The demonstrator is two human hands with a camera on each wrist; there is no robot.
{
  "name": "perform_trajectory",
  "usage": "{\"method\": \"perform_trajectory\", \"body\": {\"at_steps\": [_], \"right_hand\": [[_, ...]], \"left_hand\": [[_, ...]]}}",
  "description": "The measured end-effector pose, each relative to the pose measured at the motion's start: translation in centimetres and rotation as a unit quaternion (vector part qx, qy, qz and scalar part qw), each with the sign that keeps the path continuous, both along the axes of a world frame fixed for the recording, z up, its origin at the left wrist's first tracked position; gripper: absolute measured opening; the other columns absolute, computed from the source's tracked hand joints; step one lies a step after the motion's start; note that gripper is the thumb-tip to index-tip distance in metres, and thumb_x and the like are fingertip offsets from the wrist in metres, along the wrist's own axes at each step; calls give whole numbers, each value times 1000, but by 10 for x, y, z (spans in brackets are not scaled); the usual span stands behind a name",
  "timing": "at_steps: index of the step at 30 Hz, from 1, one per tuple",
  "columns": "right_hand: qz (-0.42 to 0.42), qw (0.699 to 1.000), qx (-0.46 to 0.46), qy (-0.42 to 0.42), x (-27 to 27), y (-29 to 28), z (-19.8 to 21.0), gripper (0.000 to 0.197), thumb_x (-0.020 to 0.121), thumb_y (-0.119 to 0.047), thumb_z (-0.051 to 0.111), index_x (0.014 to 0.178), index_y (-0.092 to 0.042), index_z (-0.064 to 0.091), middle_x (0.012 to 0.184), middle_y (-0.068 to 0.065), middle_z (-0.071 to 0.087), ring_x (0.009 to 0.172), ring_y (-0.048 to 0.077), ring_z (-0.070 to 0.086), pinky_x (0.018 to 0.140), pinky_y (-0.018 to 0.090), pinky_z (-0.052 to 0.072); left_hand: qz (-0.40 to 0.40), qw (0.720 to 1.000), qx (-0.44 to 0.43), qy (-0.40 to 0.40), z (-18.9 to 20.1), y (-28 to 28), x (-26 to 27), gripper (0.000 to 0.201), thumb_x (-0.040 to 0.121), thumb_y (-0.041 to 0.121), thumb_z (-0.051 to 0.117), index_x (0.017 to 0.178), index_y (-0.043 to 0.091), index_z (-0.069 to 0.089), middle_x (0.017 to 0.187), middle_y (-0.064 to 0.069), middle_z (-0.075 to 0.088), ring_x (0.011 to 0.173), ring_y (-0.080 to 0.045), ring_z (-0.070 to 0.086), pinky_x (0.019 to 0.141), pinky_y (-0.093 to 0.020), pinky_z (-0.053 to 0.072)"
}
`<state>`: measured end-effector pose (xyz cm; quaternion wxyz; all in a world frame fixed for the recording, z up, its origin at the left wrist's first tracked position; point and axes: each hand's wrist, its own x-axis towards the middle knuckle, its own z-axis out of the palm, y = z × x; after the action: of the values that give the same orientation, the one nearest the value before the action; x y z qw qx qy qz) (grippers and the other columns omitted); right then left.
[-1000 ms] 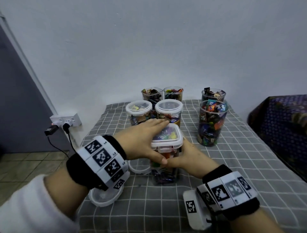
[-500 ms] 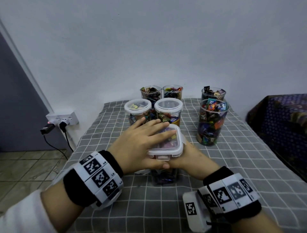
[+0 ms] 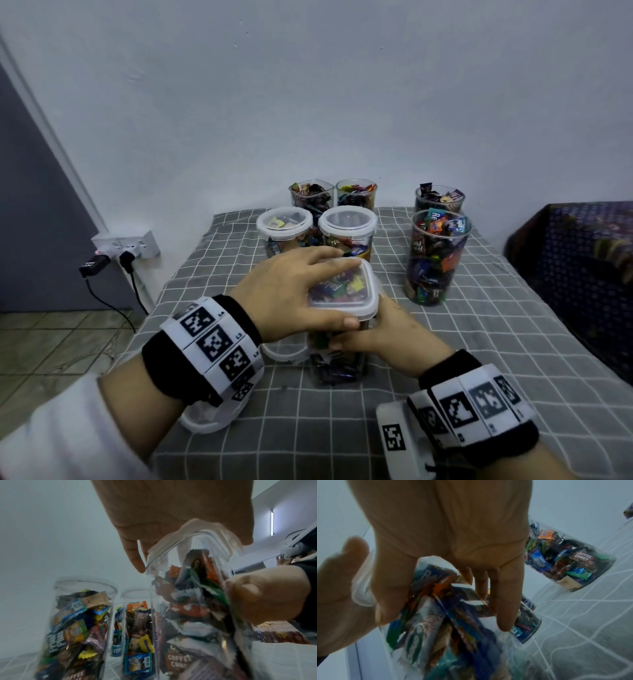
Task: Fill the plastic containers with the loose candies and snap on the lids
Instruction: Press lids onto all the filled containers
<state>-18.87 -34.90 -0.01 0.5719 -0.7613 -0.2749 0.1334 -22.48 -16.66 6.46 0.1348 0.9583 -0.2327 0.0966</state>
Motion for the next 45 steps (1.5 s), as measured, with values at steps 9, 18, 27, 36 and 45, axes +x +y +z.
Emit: {"method": "perform_trajectory", "body": {"at_steps": [9, 18, 27, 36, 45], "right_hand": [[-16, 1000, -12, -12, -1, -1, -1, 96, 50, -36, 82, 136, -30, 40, 122, -16, 60, 116, 2, 53, 104, 34, 43], [-18, 1000, -10, 4, -4, -2, 2, 93, 53, -29, 83, 136, -26, 41, 120, -17, 61, 113, -3, 55, 97, 23, 44], [-35, 999, -14, 19, -5, 0, 2, 91, 60, -24, 85, 137, -30, 37, 119, -14, 61, 110, -1, 57, 98, 27, 47], [-41, 997, -43, 40, -9, -13, 3, 80, 61, -25, 72, 133, -36, 41, 130, -15, 53, 122, 3, 47, 103, 33, 42], [-190, 970, 106, 104, -1, -22, 27, 22, 96, -20, 48, 77, -11, 56, 71, 3, 60, 58, 13, 57, 59, 30, 47]], "left_hand": [[-21, 996, -75, -44, 3, -3, 7, 87, 62, 74, 53, 134, 26, 51, 129, 8, 50, 118, -5, 43, 103, -27, 35], [1, 996, -72, 50, -1, 4, 4, 90, 58, 79, 46, 139, 39, 40, 134, 23, 36, 118, 13, 28, 103, -17, 25], [33, 960, -223, 166, -4, -2, 5, 65, 68, 71, 47, 130, 51, 40, 135, 27, 32, 123, 12, 29, 101, -13, 23], [131, 867, -455, 154, -14, 6, -4, 44, 94, 30, 47, 137, 24, 42, 121, 7, 54, 106, -8, 55, 80, -16, 47], [206, 818, -513, 161, -17, 5, -10, 9, 94, 20, 53, 96, 15, 60, 77, 0, 61, 53, -2, 57, 52, -19, 42]]}}
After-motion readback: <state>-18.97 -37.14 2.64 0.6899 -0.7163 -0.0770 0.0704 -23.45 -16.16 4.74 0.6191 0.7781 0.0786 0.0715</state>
